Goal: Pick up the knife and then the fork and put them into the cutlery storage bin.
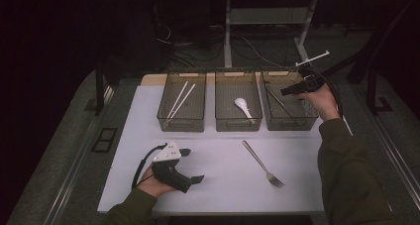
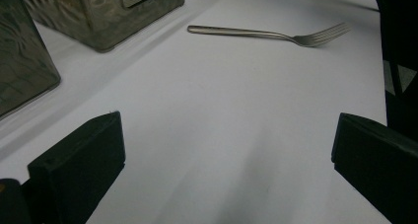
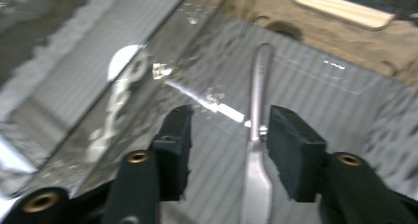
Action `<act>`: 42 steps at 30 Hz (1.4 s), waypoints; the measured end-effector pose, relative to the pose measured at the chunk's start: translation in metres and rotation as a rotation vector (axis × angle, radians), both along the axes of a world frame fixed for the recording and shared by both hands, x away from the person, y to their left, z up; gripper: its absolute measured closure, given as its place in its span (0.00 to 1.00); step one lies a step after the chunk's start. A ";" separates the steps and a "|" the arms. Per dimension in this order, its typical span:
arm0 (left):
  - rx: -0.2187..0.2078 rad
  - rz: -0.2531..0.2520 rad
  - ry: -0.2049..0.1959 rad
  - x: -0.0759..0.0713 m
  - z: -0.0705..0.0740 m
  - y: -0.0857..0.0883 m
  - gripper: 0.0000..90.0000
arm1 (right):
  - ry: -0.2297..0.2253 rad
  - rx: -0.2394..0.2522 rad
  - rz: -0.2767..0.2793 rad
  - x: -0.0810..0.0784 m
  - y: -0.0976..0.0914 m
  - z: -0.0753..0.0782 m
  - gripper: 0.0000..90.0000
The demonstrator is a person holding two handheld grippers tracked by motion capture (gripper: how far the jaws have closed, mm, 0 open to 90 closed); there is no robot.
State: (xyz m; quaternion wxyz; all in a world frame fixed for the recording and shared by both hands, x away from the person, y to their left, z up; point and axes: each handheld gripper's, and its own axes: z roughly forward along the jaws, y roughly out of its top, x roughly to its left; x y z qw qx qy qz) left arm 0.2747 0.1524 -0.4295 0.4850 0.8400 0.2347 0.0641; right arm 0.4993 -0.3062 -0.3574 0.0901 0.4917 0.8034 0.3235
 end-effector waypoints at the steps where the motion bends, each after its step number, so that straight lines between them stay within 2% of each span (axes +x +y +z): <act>1: 0.001 0.000 0.000 0.000 0.000 0.000 0.00 | -0.003 0.002 0.000 -0.003 0.000 0.001 0.51; 7: -0.001 0.003 -0.001 0.000 -0.001 -0.001 0.00 | -0.038 0.021 0.029 -0.024 0.001 0.007 0.47; 12: -0.001 0.003 -0.003 0.000 0.000 0.000 0.00 | -0.060 0.025 0.047 -0.049 0.003 0.014 0.42; 16: 0.001 0.005 -0.003 0.000 0.000 -0.001 0.00 | -0.084 0.037 0.081 -0.072 0.005 0.015 0.41; 19: 0.000 0.006 -0.003 0.000 0.000 0.000 0.00 | -0.079 0.043 0.107 -0.088 0.007 0.013 0.44; 28: -0.003 0.014 0.004 0.000 0.000 0.000 0.00 | -0.101 0.061 0.184 -0.127 0.014 0.005 0.66; 35: 0.002 0.012 0.001 0.000 0.000 0.000 0.00 | -0.096 0.063 0.258 -0.158 0.022 -0.007 0.90; 39: 0.003 0.012 0.002 0.000 -0.001 -0.001 0.00 | -0.082 0.059 0.295 -0.173 0.027 -0.018 0.98; 42: 0.003 0.014 0.004 0.000 -0.001 0.000 0.00 | -0.068 0.053 0.310 -0.182 0.030 -0.026 0.99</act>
